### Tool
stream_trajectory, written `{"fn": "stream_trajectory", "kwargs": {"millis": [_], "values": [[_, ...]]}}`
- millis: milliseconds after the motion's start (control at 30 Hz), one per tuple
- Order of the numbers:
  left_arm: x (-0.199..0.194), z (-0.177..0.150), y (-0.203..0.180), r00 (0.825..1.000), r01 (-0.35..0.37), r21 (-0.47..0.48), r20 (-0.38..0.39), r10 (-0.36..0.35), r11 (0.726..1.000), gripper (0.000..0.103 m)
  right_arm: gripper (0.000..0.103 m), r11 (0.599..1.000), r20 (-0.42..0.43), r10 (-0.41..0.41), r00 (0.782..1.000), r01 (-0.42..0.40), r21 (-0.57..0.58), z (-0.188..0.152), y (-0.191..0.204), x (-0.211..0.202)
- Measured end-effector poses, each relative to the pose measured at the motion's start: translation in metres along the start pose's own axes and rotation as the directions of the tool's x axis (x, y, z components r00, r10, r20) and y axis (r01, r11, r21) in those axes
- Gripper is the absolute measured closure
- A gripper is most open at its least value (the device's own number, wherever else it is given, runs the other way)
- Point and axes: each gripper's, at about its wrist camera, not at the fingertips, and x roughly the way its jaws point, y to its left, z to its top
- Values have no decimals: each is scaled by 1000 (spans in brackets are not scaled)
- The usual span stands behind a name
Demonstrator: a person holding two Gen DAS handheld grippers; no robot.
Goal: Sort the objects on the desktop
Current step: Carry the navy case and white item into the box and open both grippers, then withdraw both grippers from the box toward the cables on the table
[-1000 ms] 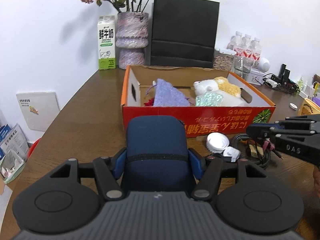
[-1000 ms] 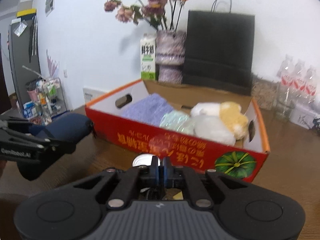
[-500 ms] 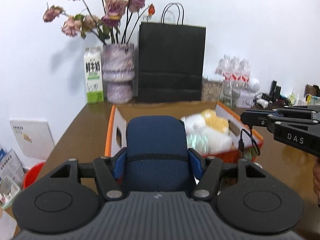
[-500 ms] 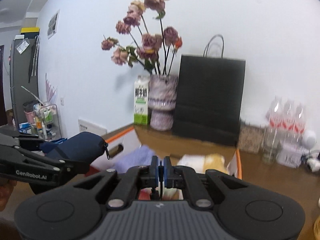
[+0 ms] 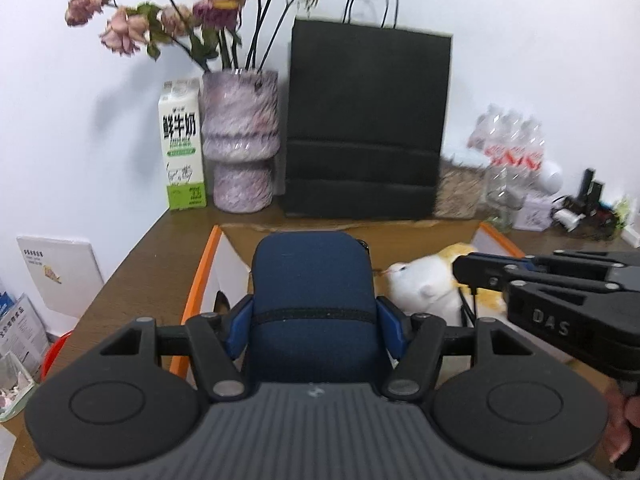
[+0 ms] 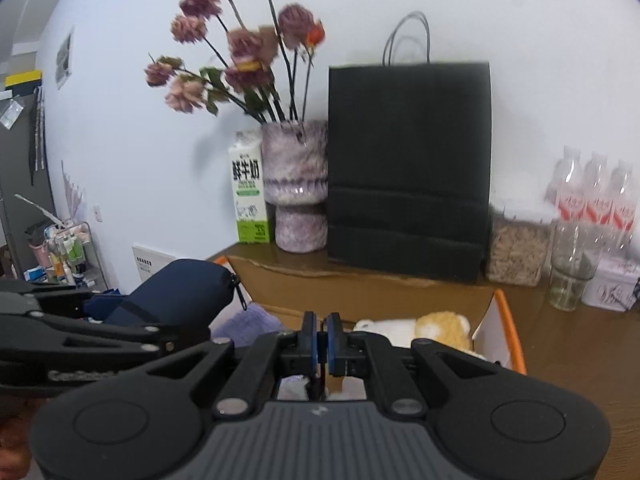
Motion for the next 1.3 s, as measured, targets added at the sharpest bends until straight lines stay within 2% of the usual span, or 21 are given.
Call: {"fn": "stream_trajectory", "kwargs": {"millis": [233, 300, 333, 367, 400, 433, 500, 600, 733, 900, 1100, 1300], "values": [[21, -9, 5, 999, -4, 21, -31, 5, 1000, 35, 98, 1000, -43, -3, 999, 3, 5, -10, -5, 21], [19, -10, 3, 999, -29, 36, -13, 29, 999, 32, 90, 1000, -54, -8, 998, 8, 7, -11, -6, 21], [16, -10, 2, 999, -49, 46, 9, 48, 998, 25, 86, 1000, -54, -15, 998, 16, 4, -12, -7, 19], [13, -10, 1, 997, -65, 55, 34, 63, 996, 21, 76, 1000, -53, -20, 998, 20, 3, -12, -8, 17], [9, -9, 1, 996, -72, 59, 54, 68, 996, 12, 65, 1000, -50, -27, 998, 28, 3, -12, -8, 15], [5, -8, 1, 995, -75, 59, 74, 71, 995, 2, 57, 999, -47, -36, 998, 37, 4, -11, -9, 13], [-3, -7, 2, 991, -89, 50, 107, 83, 995, 0, 29, 998, -39, -68, 997, 68, 3, -10, -9, 8], [-10, -3, 5, 988, -102, 31, 120, 98, 994, 0, 4, 992, -37, -122, 992, 123, 9, -7, -12, 2], [-17, 0, 9, 986, -110, 8, 125, 108, 994, 0, 1, 994, -33, -102, 994, 104, 47, -6, -17, -10], [-28, 0, 9, 987, -105, 1, 126, 104, 995, 0, 0, 993, -28, -108, 994, 109, 40, -8, -16, -26], [-50, -10, 4, 987, -95, 46, 137, 88, 994, 0, 0, 994, -18, -107, 994, 107, 7, -12, -11, -51], [-68, -28, 0, 993, -72, 92, 102, 62, 993, 0, 0, 994, -39, -103, 994, 101, -34, -28, -5, -79]]}}
